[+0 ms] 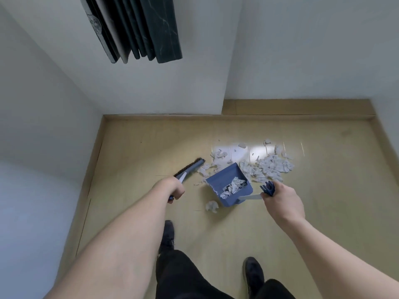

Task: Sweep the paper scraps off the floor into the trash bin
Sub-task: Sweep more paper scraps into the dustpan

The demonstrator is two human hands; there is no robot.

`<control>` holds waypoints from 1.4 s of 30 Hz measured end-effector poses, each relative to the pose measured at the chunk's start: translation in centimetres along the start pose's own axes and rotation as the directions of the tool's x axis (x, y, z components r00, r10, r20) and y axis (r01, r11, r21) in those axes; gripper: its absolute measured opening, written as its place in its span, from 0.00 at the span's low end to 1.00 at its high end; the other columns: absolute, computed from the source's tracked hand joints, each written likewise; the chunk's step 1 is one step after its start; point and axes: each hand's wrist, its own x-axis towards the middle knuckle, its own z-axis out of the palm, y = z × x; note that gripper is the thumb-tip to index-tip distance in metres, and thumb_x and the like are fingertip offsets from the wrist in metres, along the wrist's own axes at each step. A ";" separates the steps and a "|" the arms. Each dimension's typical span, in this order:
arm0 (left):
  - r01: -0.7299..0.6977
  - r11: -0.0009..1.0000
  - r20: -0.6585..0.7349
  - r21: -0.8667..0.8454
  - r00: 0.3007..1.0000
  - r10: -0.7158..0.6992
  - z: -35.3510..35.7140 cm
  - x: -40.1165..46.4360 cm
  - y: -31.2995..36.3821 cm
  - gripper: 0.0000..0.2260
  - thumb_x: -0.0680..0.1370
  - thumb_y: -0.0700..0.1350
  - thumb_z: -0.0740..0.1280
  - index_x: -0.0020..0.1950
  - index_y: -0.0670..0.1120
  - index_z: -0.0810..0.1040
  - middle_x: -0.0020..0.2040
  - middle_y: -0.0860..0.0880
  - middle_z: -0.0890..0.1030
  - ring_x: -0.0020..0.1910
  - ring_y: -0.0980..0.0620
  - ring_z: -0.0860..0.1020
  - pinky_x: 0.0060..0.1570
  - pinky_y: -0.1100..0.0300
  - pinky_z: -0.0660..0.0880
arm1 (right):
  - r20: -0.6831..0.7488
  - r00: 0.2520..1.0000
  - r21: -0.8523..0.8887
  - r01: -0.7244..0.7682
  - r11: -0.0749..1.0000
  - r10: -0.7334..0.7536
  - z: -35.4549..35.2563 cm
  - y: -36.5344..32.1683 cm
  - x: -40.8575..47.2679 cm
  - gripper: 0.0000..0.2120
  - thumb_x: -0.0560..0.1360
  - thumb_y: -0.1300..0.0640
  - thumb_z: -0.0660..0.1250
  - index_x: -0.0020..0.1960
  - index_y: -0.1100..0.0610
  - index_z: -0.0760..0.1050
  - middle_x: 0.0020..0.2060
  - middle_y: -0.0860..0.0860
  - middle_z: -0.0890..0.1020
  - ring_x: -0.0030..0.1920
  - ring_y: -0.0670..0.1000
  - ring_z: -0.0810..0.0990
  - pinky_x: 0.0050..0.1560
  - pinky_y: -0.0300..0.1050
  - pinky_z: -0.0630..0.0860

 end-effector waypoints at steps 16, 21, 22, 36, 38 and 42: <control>0.198 0.844 0.043 -0.499 0.978 -0.204 20.2 -13.4 6.4 0.02 0.77 0.38 0.60 0.50 0.41 0.71 0.28 0.46 0.67 0.20 0.52 0.64 0.27 0.65 0.60 | 0.299 0.931 -0.164 0.267 0.950 -0.210 -4.0 23.2 -1.7 0.02 0.74 0.58 0.63 0.43 0.52 0.71 0.37 0.50 0.78 0.37 0.56 0.77 0.29 0.41 0.67; 0.239 0.771 0.107 -0.591 0.970 -0.218 22.5 -14.1 9.8 0.06 0.79 0.39 0.57 0.42 0.43 0.69 0.26 0.48 0.67 0.15 0.55 0.63 0.27 0.66 0.59 | 0.316 0.930 -0.151 0.245 0.958 -0.188 -1.9 25.4 -1.9 0.04 0.75 0.59 0.60 0.43 0.53 0.68 0.34 0.49 0.75 0.34 0.55 0.74 0.27 0.40 0.63; 0.238 0.760 0.117 -0.605 0.971 -0.210 23.0 -14.3 10.6 0.07 0.79 0.39 0.57 0.41 0.43 0.69 0.27 0.48 0.67 0.14 0.55 0.63 0.27 0.65 0.59 | 0.308 0.934 -0.137 0.234 0.963 -0.183 -1.6 25.9 -2.1 0.04 0.75 0.59 0.60 0.42 0.53 0.68 0.34 0.49 0.74 0.33 0.55 0.74 0.27 0.40 0.63; 0.272 0.771 0.140 -0.576 0.962 -0.234 21.0 -14.5 12.4 0.05 0.78 0.41 0.59 0.51 0.42 0.70 0.27 0.48 0.69 0.22 0.54 0.65 0.22 0.66 0.61 | 0.330 0.916 -0.100 0.272 0.957 -0.226 -0.3 26.7 -0.7 0.03 0.76 0.59 0.59 0.45 0.55 0.71 0.37 0.51 0.78 0.36 0.55 0.76 0.32 0.44 0.71; 0.247 0.836 0.107 -0.490 0.969 -0.224 21.2 -13.9 14.0 0.03 0.79 0.40 0.58 0.50 0.42 0.68 0.28 0.47 0.69 0.18 0.54 0.65 0.25 0.66 0.60 | 0.322 0.917 -0.078 0.273 0.959 -0.234 0.1 26.5 -0.1 0.03 0.76 0.59 0.59 0.45 0.55 0.71 0.37 0.51 0.78 0.36 0.55 0.76 0.31 0.44 0.69; 0.177 0.931 0.079 -0.319 0.984 -0.160 22.8 -13.1 17.1 0.07 0.78 0.37 0.56 0.56 0.42 0.67 0.31 0.45 0.69 0.17 0.53 0.66 0.25 0.69 0.60 | 0.306 0.916 -0.077 0.295 0.952 -0.259 0.7 25.7 1.3 0.03 0.76 0.60 0.59 0.43 0.56 0.70 0.36 0.51 0.76 0.35 0.56 0.74 0.31 0.44 0.66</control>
